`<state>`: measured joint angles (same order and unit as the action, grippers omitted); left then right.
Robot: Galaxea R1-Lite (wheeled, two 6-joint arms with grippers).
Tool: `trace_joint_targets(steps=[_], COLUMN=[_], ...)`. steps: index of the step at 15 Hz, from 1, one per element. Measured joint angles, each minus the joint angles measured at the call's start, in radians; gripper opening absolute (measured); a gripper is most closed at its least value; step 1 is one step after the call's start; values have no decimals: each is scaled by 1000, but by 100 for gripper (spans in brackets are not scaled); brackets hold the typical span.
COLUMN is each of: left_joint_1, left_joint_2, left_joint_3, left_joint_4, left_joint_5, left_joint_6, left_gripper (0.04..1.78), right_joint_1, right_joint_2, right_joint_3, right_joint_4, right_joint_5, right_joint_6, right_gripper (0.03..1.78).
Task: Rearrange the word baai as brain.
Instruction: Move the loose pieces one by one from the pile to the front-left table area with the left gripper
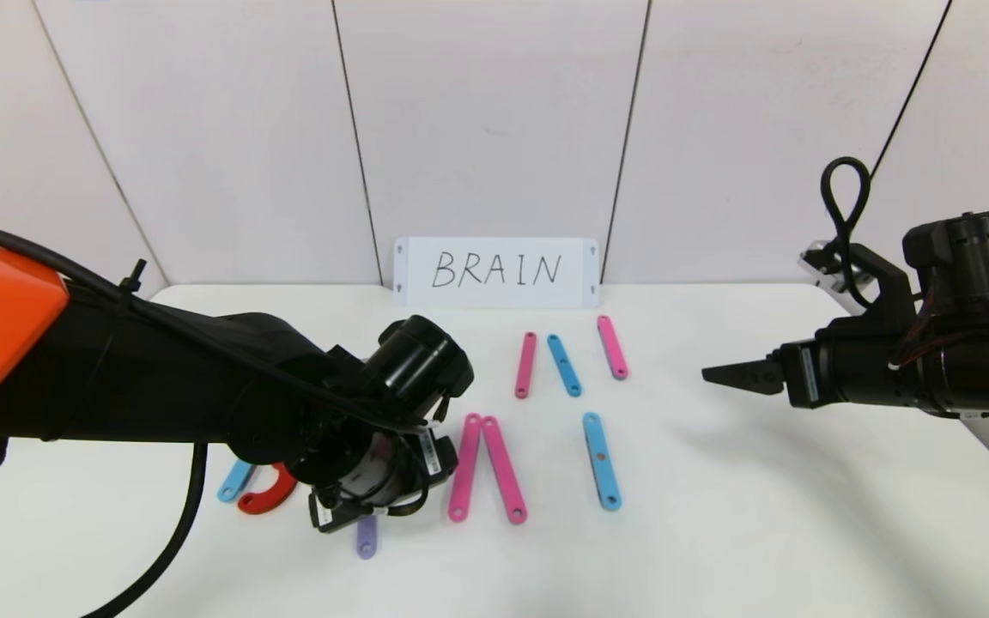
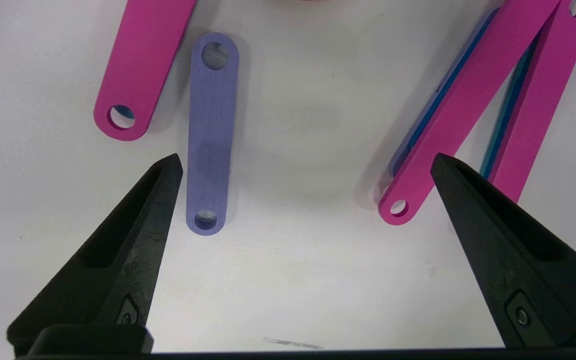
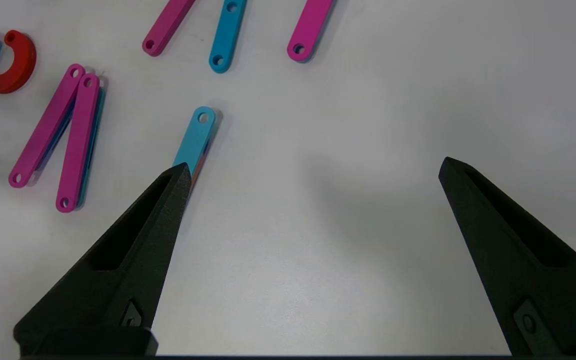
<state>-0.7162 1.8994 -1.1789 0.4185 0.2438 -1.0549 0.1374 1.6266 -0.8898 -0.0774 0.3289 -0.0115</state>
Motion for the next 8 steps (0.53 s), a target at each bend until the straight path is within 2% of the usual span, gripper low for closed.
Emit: trace_joint_targets(steps=[8], left_joint_1=[0], left_joint_2=[34], left_joint_3=[8], left_joint_4=[24], left_joint_5=[0], left_joint_6=[12], left_gripper=[174], right_joint_1=[0], right_joint_2=[2], right_joint_3=[0], right_joint_4=[0], right_joint_5=[0], right_joint_6=[0], right_gripper=[174])
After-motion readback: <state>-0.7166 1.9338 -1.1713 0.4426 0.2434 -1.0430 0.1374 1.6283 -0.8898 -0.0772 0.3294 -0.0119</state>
